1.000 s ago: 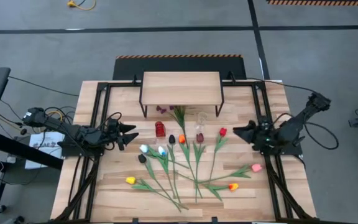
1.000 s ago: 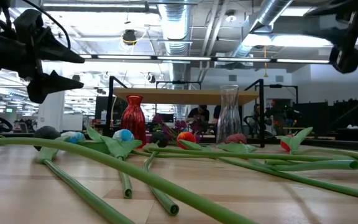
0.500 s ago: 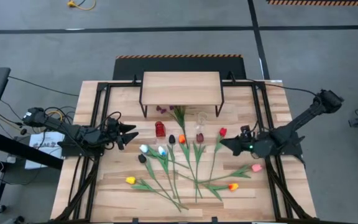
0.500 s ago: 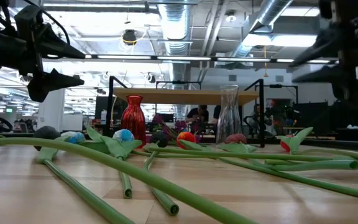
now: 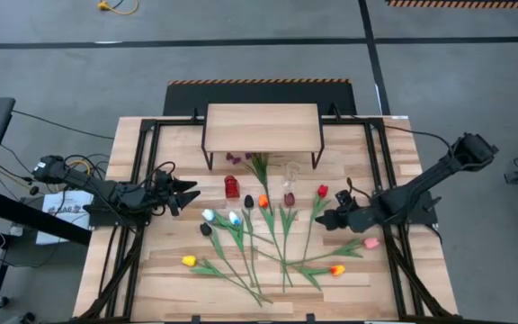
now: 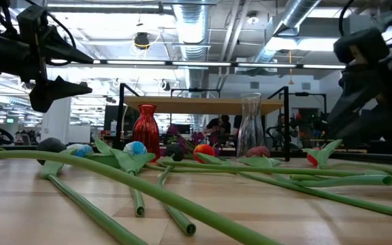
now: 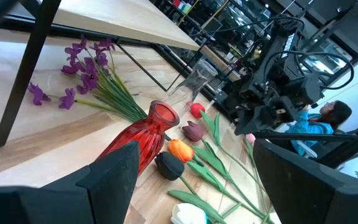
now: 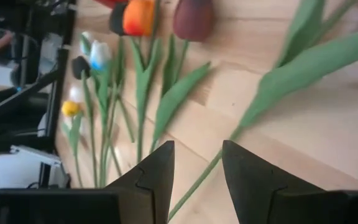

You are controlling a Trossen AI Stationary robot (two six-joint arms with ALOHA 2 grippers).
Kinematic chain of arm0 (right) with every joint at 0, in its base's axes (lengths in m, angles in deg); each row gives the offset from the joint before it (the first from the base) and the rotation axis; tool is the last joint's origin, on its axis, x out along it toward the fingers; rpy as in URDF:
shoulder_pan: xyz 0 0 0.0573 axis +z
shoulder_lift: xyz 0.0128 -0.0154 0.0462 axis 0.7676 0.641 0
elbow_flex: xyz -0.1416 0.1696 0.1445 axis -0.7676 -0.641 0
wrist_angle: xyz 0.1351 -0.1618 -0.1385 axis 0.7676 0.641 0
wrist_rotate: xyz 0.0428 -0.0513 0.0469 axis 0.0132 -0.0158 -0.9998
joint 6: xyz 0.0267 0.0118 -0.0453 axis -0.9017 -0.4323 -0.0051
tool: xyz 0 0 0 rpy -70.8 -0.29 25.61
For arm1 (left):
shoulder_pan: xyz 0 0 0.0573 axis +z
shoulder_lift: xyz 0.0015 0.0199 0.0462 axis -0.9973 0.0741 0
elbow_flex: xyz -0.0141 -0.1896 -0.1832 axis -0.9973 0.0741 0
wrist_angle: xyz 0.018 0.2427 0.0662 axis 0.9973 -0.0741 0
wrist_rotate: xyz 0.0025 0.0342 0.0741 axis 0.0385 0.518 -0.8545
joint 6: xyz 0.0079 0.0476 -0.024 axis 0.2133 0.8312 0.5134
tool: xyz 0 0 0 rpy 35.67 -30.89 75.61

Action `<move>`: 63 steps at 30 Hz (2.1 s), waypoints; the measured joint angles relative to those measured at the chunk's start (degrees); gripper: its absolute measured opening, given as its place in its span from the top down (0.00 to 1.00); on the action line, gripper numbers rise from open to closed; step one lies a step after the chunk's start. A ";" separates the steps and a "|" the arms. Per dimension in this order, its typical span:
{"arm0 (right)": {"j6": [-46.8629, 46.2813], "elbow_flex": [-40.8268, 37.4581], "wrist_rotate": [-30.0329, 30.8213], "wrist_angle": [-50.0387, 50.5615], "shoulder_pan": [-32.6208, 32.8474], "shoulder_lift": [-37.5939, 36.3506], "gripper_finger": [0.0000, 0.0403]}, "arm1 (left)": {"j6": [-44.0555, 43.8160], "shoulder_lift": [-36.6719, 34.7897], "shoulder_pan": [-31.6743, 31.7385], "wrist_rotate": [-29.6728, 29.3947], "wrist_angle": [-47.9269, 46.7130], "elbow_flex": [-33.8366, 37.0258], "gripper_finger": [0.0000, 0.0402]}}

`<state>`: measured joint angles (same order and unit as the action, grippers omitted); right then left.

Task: Pick and place flowers into a vace then onto a shelf
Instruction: Put the red tulip into the transparent vase

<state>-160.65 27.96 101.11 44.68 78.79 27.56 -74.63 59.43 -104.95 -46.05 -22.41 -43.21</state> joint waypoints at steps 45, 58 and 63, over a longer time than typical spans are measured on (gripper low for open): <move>-9.67 0.17 -7.30 -9.35 -10.81 16.38 0.72 | 0.03 -0.01 0.00 0.07 -0.22 -0.02 0.25; -10.26 0.15 -7.52 -9.02 -10.89 16.47 0.96 | 0.03 -0.01 0.00 0.07 -0.24 -0.04 0.25; -9.99 0.04 -8.53 -10.14 -10.73 16.47 0.99 | 0.03 -0.01 0.00 0.07 -0.24 -0.04 0.25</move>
<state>-170.64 28.00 92.58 34.54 68.06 44.03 -74.60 59.42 -104.95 -45.97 -22.65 -43.25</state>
